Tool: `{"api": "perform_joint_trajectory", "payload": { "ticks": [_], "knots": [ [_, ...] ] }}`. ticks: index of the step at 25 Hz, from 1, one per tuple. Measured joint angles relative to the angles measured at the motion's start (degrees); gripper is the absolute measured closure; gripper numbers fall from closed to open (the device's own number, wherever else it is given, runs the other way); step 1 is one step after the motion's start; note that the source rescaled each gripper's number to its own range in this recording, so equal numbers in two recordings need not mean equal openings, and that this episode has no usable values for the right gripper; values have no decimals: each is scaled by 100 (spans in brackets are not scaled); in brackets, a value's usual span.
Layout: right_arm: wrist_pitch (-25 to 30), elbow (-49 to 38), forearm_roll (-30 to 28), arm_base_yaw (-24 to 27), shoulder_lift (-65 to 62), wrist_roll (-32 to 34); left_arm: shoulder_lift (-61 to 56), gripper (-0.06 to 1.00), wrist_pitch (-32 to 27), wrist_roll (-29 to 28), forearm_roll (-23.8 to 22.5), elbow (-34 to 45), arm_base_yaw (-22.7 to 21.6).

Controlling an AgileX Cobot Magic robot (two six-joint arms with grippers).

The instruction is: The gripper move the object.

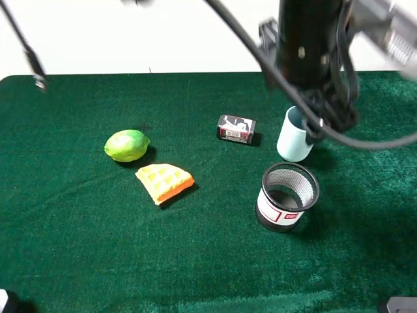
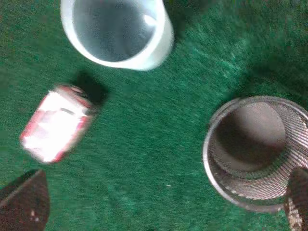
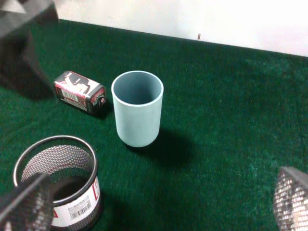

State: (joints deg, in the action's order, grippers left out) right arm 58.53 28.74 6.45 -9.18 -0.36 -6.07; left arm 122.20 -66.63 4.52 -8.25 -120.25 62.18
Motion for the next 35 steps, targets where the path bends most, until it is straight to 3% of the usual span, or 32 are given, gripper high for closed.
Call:
{"api": "perform_joint_trajectory", "payload": {
  "ticks": [8,15,23,31,35],
  "knots": [
    [0,0,0,0,0,0,-926,-5,-6,-94,-305,96,0],
    [0,0,0,0,0,0,-1944,-6,-6,-637,-535,970,-52],
    [0,0,0,0,0,0,-3538,-6,106,-1048,-521,3125,-529],
    [0,0,0,0,0,0,-5530,-6,769,-1774,-505,5654,-938],
    [0,0,0,0,0,0,-6538,-6,1233,-1979,-505,6878,-939]
  ]
}}
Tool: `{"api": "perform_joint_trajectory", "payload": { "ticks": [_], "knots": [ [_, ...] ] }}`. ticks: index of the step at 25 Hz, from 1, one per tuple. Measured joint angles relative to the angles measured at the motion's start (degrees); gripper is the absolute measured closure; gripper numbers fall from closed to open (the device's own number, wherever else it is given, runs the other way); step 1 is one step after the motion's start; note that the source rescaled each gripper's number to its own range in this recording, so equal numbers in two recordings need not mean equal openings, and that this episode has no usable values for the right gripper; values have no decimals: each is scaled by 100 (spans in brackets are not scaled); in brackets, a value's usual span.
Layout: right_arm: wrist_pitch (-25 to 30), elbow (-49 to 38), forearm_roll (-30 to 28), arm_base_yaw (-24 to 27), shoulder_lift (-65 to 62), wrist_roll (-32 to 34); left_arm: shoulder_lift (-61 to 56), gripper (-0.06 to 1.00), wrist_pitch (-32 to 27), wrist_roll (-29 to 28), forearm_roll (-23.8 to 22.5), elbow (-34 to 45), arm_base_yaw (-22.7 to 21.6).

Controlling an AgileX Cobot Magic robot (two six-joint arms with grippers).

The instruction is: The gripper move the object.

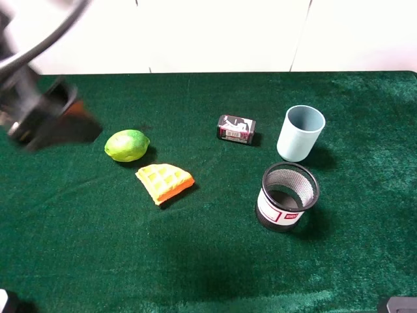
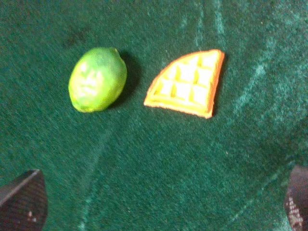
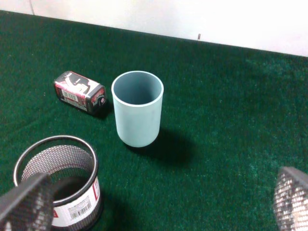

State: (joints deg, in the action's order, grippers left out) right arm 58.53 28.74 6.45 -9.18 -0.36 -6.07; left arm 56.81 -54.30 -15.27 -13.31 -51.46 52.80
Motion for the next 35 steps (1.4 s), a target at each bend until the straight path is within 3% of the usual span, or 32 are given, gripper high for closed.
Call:
{"api": "perform_joint_trajectory", "payload": {
  "ticks": [5,10,16,21,28,31,35],
  "knots": [
    [0,0,0,0,0,0,-1214,-6,187,-464,0,1189,0],
    [0,0,0,0,0,0,-2134,-6,-128,-633,0,1868,0],
    [0,0,0,0,0,0,-2763,-6,-804,-649,59,2029,0],
    [0,0,0,0,0,0,-2860,-6,-824,-657,522,2228,0],
    [0,0,0,0,0,0,-2860,-6,-829,-877,404,2259,-31],
    [0,0,0,0,0,0,-2876,-6,-848,-983,331,2259,-347],
    [0,0,0,0,0,0,-3186,-6,-840,-903,391,2259,-1159]
  ]
}}
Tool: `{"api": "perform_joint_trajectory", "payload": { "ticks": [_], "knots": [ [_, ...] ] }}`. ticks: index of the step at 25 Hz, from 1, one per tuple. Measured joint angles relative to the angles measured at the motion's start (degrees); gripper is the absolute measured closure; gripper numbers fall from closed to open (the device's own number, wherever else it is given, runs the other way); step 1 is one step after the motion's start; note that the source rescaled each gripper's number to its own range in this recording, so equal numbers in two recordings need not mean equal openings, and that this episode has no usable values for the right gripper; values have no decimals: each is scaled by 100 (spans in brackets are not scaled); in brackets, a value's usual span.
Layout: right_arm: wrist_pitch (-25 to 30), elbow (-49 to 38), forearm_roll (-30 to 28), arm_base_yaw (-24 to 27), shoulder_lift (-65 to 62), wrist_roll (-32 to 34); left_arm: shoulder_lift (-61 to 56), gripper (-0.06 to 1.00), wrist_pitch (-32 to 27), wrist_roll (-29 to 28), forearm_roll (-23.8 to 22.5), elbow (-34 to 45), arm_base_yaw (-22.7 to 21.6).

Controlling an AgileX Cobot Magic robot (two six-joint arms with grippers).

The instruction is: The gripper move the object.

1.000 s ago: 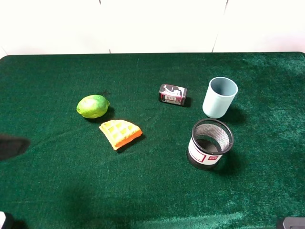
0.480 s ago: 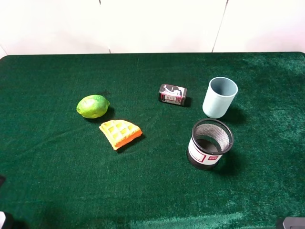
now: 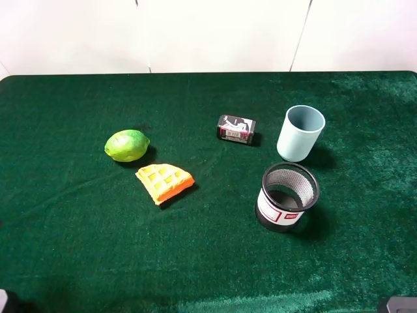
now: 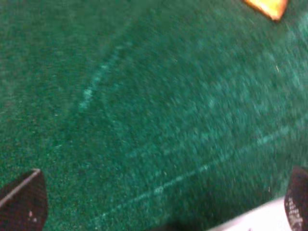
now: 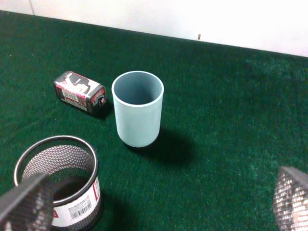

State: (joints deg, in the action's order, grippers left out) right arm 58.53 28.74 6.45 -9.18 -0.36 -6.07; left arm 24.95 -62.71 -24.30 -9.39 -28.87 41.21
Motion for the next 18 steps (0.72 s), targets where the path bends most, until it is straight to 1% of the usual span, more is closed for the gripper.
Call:
{"api": "perform_joint_trajectory", "payload": {
  "ticks": [3,7,9,13,18],
  "knots": [
    [0,0,0,0,0,0,-395,-6,66,367,281,0,-651],
    [0,0,0,0,0,0,-925,-6,157,990,705,0,-1553],
    [0,0,0,0,0,0,-1135,-6,170,1328,845,0,-1988],
    [0,0,0,0,0,0,-1565,-6,189,1814,1087,4,-2659],
    [0,0,0,0,0,0,-2199,-6,189,2278,1350,4,-3180]
  ]
}}
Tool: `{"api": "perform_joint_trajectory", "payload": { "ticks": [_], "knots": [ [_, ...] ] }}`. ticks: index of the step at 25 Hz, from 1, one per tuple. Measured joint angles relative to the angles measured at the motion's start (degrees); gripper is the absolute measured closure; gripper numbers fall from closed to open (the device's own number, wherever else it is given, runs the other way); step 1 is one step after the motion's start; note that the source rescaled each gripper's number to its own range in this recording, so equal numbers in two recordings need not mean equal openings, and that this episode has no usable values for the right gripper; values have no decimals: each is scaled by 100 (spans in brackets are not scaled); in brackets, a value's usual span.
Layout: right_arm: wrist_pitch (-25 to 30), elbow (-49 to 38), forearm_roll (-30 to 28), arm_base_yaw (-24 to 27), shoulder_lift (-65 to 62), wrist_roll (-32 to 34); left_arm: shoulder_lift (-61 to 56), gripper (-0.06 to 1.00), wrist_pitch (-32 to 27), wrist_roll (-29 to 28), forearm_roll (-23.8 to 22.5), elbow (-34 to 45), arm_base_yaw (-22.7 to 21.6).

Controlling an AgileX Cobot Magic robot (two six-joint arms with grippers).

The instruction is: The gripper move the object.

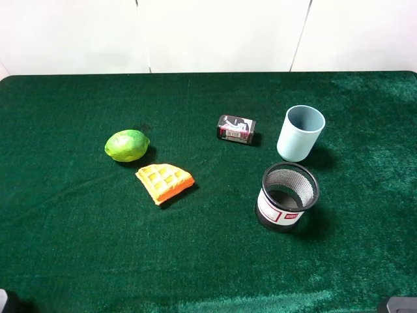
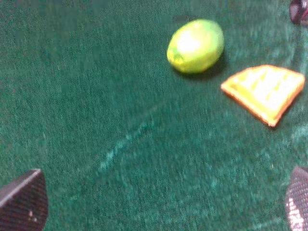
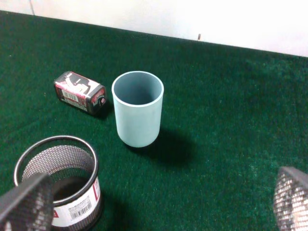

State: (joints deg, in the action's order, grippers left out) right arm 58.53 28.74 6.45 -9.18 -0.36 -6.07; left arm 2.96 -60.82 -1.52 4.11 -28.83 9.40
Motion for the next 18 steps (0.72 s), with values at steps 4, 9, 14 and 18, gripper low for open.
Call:
{"api": "perform_joint_trajectory", "payload": {
  "ticks": [4,9,14,18],
  "knots": [
    [0,0,0,0,0,0,-326,-6,-5,152,30,0,-213],
    [0,0,6,0,0,0,-338,-6,-5,196,34,0,-235],
    [0,0,6,0,0,0,-338,-6,-5,196,34,0,-240],
    [0,0,6,0,0,0,-338,-6,-5,196,34,0,-240]
  ]
}}
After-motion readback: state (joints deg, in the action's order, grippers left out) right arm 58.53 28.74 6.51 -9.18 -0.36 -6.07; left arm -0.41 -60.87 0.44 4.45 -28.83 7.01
